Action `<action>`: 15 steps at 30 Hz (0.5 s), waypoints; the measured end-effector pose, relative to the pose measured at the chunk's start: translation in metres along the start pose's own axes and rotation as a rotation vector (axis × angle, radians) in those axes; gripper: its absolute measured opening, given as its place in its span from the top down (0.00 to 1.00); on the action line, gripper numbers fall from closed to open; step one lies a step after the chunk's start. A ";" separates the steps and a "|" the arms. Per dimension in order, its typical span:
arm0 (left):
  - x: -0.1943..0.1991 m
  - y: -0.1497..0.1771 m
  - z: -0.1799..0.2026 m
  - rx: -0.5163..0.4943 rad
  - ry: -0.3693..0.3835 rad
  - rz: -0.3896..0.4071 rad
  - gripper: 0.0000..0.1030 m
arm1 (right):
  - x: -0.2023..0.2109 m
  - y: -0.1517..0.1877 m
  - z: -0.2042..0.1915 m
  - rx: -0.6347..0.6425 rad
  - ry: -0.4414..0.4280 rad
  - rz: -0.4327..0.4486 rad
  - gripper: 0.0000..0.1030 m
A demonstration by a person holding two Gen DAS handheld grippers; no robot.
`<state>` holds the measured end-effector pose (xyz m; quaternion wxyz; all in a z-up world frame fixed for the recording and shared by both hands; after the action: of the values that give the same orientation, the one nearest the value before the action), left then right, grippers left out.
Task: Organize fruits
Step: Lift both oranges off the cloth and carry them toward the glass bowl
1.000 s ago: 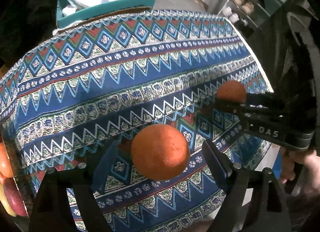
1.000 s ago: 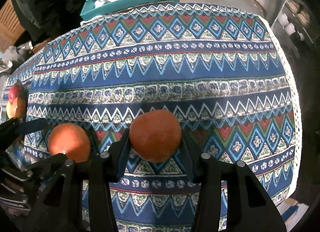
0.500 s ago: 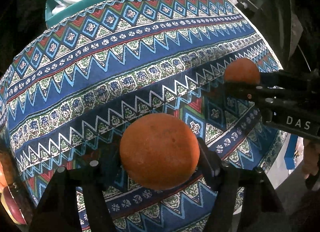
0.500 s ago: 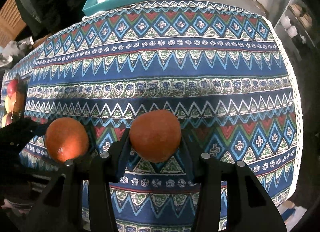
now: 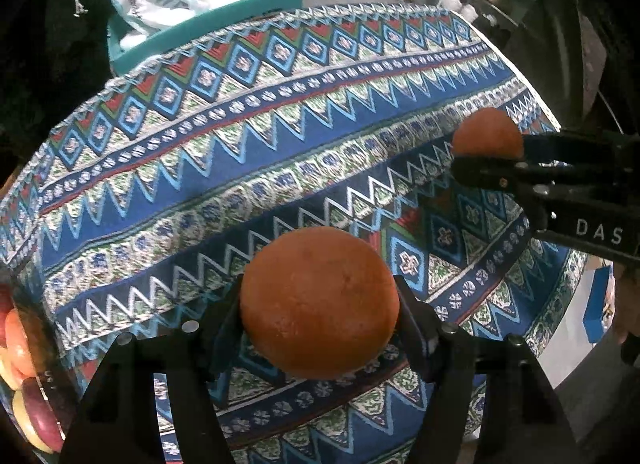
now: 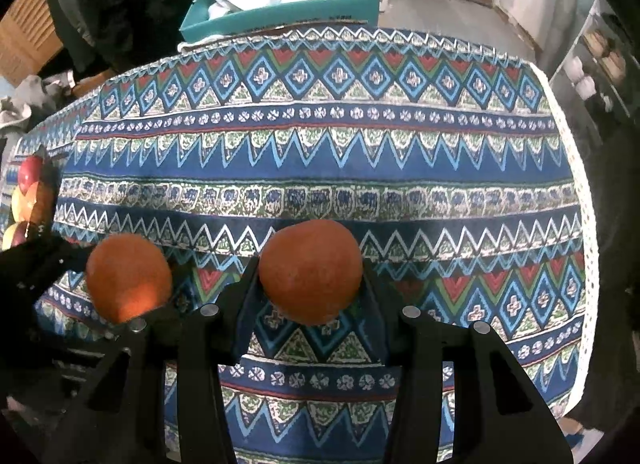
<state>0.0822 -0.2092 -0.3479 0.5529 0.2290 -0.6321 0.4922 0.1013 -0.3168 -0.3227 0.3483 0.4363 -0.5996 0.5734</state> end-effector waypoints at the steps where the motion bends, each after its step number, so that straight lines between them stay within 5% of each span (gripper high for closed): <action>1: 0.003 -0.001 -0.003 0.005 -0.002 0.005 0.32 | 0.002 -0.002 0.000 0.005 0.002 0.006 0.55; 15: 0.060 -0.026 -0.028 0.034 -0.050 0.132 0.32 | 0.050 -0.029 -0.017 0.072 -0.001 0.134 0.55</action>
<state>0.0996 -0.1804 -0.2855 0.4994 0.2083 -0.6508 0.5326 0.1081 -0.3046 -0.2636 0.2929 0.4080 -0.6065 0.6163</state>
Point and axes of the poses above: each gripper's, at about its wrist camera, not at the fingertips, and x roughly against the way its jaws point, z to its right, y to its underside, the point moved 9 cm from there along -x, roughly the way its jaws point, and after that the axes turned 3 degrees about z, right-handed, at the moved point
